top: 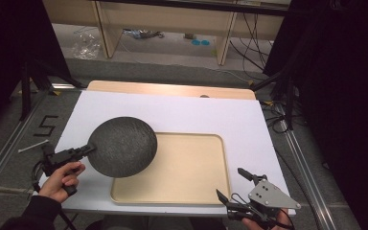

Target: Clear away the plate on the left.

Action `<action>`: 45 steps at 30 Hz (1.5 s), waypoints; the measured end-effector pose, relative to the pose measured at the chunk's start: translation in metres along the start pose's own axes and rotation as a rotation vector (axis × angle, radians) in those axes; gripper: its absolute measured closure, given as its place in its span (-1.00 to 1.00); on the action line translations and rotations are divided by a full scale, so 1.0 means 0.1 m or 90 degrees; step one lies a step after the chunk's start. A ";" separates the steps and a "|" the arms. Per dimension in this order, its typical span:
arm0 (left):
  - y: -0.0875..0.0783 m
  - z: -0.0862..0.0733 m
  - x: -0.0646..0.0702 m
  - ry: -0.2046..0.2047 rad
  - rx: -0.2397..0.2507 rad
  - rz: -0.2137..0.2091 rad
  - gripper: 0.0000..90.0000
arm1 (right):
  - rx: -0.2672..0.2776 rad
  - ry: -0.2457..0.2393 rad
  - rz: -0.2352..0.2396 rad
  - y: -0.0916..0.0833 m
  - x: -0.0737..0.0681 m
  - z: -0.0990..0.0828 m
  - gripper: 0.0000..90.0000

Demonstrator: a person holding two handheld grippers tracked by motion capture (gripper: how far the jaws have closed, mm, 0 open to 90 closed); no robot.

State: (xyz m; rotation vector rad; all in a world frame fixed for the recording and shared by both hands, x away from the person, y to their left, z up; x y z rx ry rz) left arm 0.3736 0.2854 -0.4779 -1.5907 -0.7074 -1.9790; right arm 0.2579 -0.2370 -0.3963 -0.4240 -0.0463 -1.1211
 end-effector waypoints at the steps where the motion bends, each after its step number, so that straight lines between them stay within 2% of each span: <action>1: 0.02 -0.02 0.00 -0.002 -0.006 0.001 0.84 | 0.002 0.003 -0.002 0.00 0.00 0.00 -0.66; 4: 0.07 -0.04 0.01 0.002 -0.017 0.001 0.84 | 0.005 0.002 -0.004 0.01 0.00 0.01 -0.66; 5: 0.11 -0.08 0.02 0.007 -0.022 0.002 0.84 | -0.003 -0.001 -0.001 0.00 0.00 0.00 -0.66; 9: 0.20 -0.15 0.01 0.004 -0.026 -0.002 0.84 | -0.002 0.000 0.001 0.00 0.00 0.00 -0.66; 13: 0.29 -0.22 0.02 0.008 -0.049 0.006 0.84 | 0.002 0.002 -0.002 0.00 0.00 0.00 -0.66; 15: 0.32 -0.25 0.02 0.005 -0.050 0.005 0.84 | 0.002 0.003 -0.004 0.00 0.00 0.00 -0.66; 17: 0.40 -0.32 0.01 -0.006 -0.072 0.011 0.83 | -0.006 -0.002 -0.002 0.00 -0.01 -0.01 -0.66; 18: 0.43 -0.34 0.01 -0.014 -0.075 0.010 0.83 | -0.004 -0.002 -0.003 0.00 -0.01 0.00 -0.66; 21: 0.49 -0.37 0.01 -0.009 -0.086 0.008 0.82 | 0.001 0.001 -0.002 0.00 -0.01 0.00 -0.66; 22: 0.53 -0.41 0.01 -0.018 -0.088 0.008 0.82 | -0.007 -0.002 0.001 0.00 -0.01 -0.01 -0.66; 23: 0.55 -0.42 0.01 -0.013 -0.104 0.009 0.82 | -0.006 -0.002 -0.001 0.00 -0.01 -0.01 -0.66; 24: 0.58 -0.45 0.02 -0.018 -0.096 0.011 0.82 | -0.004 -0.002 -0.001 0.00 0.00 0.00 -0.66; 25: 0.60 -0.46 0.01 -0.006 -0.114 0.008 0.81 | -0.002 0.000 0.001 0.00 0.00 0.00 -0.66; 26: 0.64 -0.48 0.02 -0.011 -0.114 0.010 0.81 | -0.003 0.000 0.001 0.00 0.00 0.00 -0.66; 27: 0.66 -0.50 0.02 -0.004 -0.127 0.009 0.80 | -0.012 -0.004 -0.001 -0.01 0.00 -0.01 -0.66; 30: 0.72 -0.54 0.01 -0.010 -0.132 0.015 0.80 | -0.011 -0.004 -0.001 -0.01 0.00 -0.01 -0.66; 33: 0.79 -0.60 -0.02 -0.002 -0.160 0.029 0.78 | -0.006 -0.003 0.000 0.00 -0.01 -0.01 -0.66; 34: 0.81 -0.61 -0.03 -0.010 -0.150 0.029 0.78 | -0.005 -0.002 0.000 -0.01 0.00 -0.01 -0.66; 35: 0.82 -0.62 -0.04 -0.002 -0.163 0.033 0.78 | -0.004 -0.001 0.001 0.00 0.00 0.00 -0.66; 37: 0.86 -0.64 -0.04 -0.003 -0.158 0.037 0.77 | -0.005 -0.003 0.002 0.00 -0.01 0.00 -0.66; 39: 0.88 -0.65 -0.06 -0.006 -0.166 0.039 0.77 | -0.008 -0.001 0.002 0.00 -0.01 -0.01 -0.66; 43: 0.93 -0.70 -0.09 0.011 -0.176 0.057 0.75 | -0.002 0.000 0.002 0.00 0.00 0.00 -0.66; 45: 0.94 -0.69 -0.10 0.000 -0.181 0.057 0.75 | -0.011 -0.004 0.003 -0.01 0.00 0.00 -0.66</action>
Point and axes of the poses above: each handheld gripper's, and its own axes: y roughly forward along the jaws, z roughly out of its top, x roughly to its right, the point moved 2 cm from there along y, roughly forward along the jaws, and after that the axes turned 15 degrees about -z, right-handed, at the moved point
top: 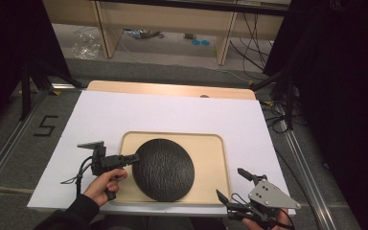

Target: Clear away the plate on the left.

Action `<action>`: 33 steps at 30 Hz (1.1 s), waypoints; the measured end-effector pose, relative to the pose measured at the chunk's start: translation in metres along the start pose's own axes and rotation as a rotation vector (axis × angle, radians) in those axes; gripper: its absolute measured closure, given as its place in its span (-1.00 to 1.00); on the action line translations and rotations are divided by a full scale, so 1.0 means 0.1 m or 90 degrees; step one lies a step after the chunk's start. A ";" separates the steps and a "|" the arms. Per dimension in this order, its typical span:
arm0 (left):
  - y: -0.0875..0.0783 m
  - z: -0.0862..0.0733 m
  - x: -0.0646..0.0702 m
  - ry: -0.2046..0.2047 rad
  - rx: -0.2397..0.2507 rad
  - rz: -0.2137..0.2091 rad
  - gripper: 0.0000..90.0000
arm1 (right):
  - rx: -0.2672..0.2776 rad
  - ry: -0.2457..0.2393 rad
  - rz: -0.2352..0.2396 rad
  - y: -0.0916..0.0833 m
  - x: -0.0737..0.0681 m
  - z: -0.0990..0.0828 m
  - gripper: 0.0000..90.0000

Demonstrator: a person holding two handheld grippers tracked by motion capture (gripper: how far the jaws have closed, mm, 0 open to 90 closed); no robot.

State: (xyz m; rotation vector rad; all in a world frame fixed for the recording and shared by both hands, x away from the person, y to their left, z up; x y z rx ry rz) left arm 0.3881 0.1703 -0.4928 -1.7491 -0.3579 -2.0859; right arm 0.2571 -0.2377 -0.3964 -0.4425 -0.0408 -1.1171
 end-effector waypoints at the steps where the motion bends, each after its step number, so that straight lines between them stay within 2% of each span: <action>1: 0.00 0.00 0.00 0.004 -0.007 -0.002 0.75 | 0.006 -0.002 0.001 0.00 -0.01 -0.01 -0.66; 3: 0.01 -0.01 0.01 0.022 -0.014 0.006 0.76 | 0.012 0.000 -0.002 0.01 -0.01 0.00 -0.66; 4: 0.02 -0.01 0.01 0.021 -0.017 0.012 0.77 | 0.008 -0.001 0.002 0.01 -0.01 0.01 -0.66; 8: 0.02 -0.03 -0.02 0.056 -0.039 0.065 0.84 | 0.008 -0.001 0.004 0.01 -0.02 0.00 -0.66; 9: 0.02 -0.03 -0.02 0.056 -0.039 0.065 0.83 | 0.010 -0.003 0.004 0.01 -0.02 0.01 -0.66; 12: 0.04 -0.04 -0.04 0.099 -0.063 0.080 0.81 | 0.002 -0.004 0.005 0.01 -0.02 -0.01 -0.66; 14: 0.04 -0.05 -0.05 0.104 -0.070 0.082 0.77 | 0.009 -0.003 0.005 0.01 -0.02 0.00 -0.66; 15: 0.05 -0.05 -0.05 0.115 -0.092 0.094 0.75 | 0.013 -0.002 0.004 0.01 -0.02 0.01 -0.66; 16: 0.07 -0.06 -0.06 0.125 -0.094 0.099 0.73 | 0.007 -0.002 0.007 0.01 -0.02 0.00 -0.66; 19: 0.07 -0.07 -0.07 0.123 -0.118 0.101 0.70 | 0.007 -0.004 0.006 0.00 -0.02 0.00 -0.66; 20: 0.07 -0.07 -0.07 0.123 -0.118 0.101 0.69 | 0.014 -0.003 0.003 0.01 -0.02 0.01 -0.66; 22: 0.10 -0.09 -0.07 0.135 -0.119 0.106 0.68 | 0.005 -0.005 0.006 0.01 -0.02 0.00 -0.66; 26: 0.12 -0.11 -0.07 0.132 -0.131 0.123 0.67 | 0.006 -0.004 0.007 0.01 -0.02 0.00 -0.66; 27: 0.12 -0.11 -0.08 0.136 -0.136 0.116 0.66 | 0.004 -0.005 0.008 0.01 -0.02 0.00 -0.66; 31: 0.14 -0.13 -0.08 0.138 -0.140 0.128 0.66 | 0.002 -0.004 0.007 0.01 -0.02 0.00 -0.66; 33: 0.14 -0.13 -0.08 0.138 -0.142 0.121 0.66 | 0.003 -0.004 0.008 0.01 -0.02 0.00 -0.66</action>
Point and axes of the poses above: each handheld gripper's, and its own axes: y roughly forward along the jaws, z roughly out of its top, x roughly to its right, the point moved 2 cm from there along y, roughly forward along the jaws, and after that the axes turned 15 degrees about -z, right-handed, at the moved point
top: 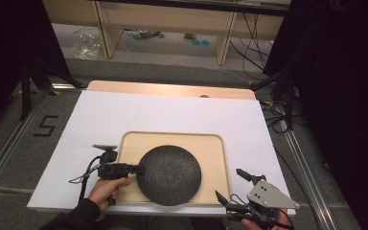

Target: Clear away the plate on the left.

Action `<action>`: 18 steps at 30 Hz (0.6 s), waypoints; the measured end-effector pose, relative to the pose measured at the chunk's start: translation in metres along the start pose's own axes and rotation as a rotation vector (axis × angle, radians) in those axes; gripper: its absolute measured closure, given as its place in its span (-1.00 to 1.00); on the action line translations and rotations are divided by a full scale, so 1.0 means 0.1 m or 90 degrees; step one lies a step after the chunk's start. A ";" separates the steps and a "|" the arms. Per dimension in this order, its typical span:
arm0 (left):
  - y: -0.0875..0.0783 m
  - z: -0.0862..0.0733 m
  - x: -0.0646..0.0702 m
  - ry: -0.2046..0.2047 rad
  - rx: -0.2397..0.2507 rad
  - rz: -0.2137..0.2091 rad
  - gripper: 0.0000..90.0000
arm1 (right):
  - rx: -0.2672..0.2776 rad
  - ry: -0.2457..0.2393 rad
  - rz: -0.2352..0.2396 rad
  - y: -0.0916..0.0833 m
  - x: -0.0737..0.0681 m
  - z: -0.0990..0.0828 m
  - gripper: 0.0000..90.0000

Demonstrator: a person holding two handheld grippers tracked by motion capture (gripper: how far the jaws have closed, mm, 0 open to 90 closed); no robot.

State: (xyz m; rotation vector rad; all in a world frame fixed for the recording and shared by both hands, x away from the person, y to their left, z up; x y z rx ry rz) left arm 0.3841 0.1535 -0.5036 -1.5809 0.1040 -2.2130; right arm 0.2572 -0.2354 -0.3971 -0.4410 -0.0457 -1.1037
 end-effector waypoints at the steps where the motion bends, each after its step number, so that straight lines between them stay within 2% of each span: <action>1: 0.00 0.00 0.00 0.000 0.002 0.001 0.66 | 0.002 0.001 -0.003 0.01 0.00 0.00 -0.66; 7: 0.04 0.03 -0.04 0.005 0.009 0.013 0.71 | -0.001 0.000 -0.001 0.01 -0.01 -0.01 -0.66; 9: 0.06 0.04 -0.07 -0.003 0.009 0.023 0.70 | 0.001 0.000 -0.001 0.01 -0.01 0.00 -0.66; 11: 0.09 0.09 -0.09 -0.008 0.022 0.015 0.70 | 0.001 0.000 0.001 0.01 -0.02 0.00 -0.66; 18: 0.15 0.17 -0.13 -0.013 0.029 0.003 0.68 | -0.005 -0.007 0.003 0.02 -0.01 -0.01 -0.65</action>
Point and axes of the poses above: each handheld gripper's, and its own axes: y roughly forward along the jaws, z roughly out of its top, x roughly to its right, the point moved 2 cm from there along y, roughly forward along the jaws, and after that the axes turned 15 degrees about -z, right-handed, at the moved point
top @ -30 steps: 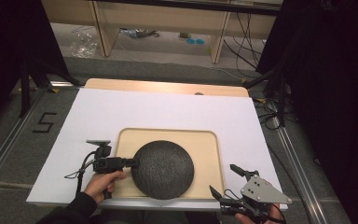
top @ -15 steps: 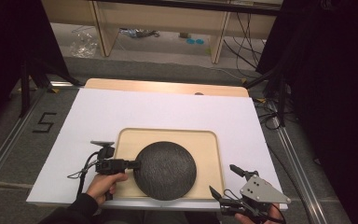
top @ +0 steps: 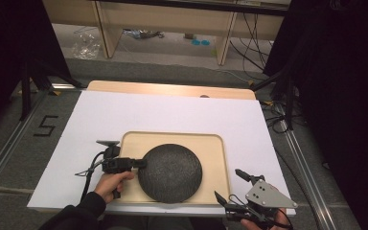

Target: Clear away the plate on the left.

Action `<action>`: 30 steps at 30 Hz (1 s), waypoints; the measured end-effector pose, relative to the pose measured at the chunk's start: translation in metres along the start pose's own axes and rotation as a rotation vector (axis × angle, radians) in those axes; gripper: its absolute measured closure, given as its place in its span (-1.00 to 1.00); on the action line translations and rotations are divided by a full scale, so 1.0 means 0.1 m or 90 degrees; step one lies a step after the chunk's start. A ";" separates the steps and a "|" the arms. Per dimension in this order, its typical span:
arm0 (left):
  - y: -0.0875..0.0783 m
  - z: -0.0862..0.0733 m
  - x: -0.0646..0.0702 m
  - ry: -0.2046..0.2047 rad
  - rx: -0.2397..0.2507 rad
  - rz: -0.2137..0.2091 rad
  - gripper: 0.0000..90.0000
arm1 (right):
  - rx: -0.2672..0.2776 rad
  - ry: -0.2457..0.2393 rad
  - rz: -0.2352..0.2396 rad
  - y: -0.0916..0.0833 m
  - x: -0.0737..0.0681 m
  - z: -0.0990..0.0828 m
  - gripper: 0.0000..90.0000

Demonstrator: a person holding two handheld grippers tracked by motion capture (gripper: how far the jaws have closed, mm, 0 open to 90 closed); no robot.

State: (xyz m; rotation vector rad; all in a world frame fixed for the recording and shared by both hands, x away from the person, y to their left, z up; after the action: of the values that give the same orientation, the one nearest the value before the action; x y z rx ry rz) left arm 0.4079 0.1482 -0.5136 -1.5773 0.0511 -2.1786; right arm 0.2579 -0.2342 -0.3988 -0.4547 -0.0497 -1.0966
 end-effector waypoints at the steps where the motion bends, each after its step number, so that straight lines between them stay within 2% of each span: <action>1: 0.01 0.01 -0.01 0.000 -0.002 0.000 0.67 | 0.001 0.002 0.000 0.00 0.00 0.00 -0.66; 4: 0.02 0.01 -0.01 0.000 0.005 -0.004 0.64 | 0.005 0.001 0.001 0.00 0.00 0.01 -0.66; 5: 0.02 0.02 -0.01 0.006 0.004 -0.011 0.64 | 0.004 -0.001 0.003 0.00 0.00 0.01 -0.66; 6: 0.05 0.02 -0.01 0.018 0.016 -0.006 0.62 | 0.002 -0.002 0.003 0.00 -0.01 0.00 -0.66; 8: 0.06 0.02 -0.01 0.018 0.013 -0.002 0.61 | 0.003 -0.002 0.003 0.00 0.00 0.00 -0.66; 15: 0.07 0.05 -0.02 0.024 0.001 -0.018 0.54 | 0.004 -0.003 0.005 0.00 0.00 0.01 -0.66; 21: 0.06 0.06 -0.01 0.028 0.003 -0.023 0.47 | 0.005 -0.003 0.006 0.00 -0.01 0.01 -0.66; 23: 0.05 0.06 0.00 0.033 0.005 -0.021 0.45 | 0.004 -0.003 0.007 0.00 -0.01 0.00 -0.66; 25: 0.01 0.07 0.04 0.038 0.026 -0.016 0.41 | 0.009 -0.004 0.004 0.00 -0.01 0.01 -0.66; 27: -0.02 0.09 0.06 0.050 0.037 -0.006 0.38 | 0.001 -0.001 0.010 0.00 -0.01 0.00 -0.66; 30: -0.05 0.10 0.05 0.050 0.033 -0.002 0.31 | 0.004 -0.004 0.006 0.00 0.00 0.00 -0.66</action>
State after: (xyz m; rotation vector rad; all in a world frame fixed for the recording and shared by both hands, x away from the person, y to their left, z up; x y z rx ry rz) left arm 0.4141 0.1527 -0.5044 -1.4647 0.0157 -2.2250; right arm 0.2574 -0.2341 -0.3986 -0.4533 -0.0566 -1.0855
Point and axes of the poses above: each handheld gripper's, and its own axes: y roughly forward along the jaws, z roughly out of its top, x roughly to its right, the point moved 2 cm from there along y, roughly forward along the jaws, and after that the axes turned 15 degrees about -z, right-handed, at the moved point
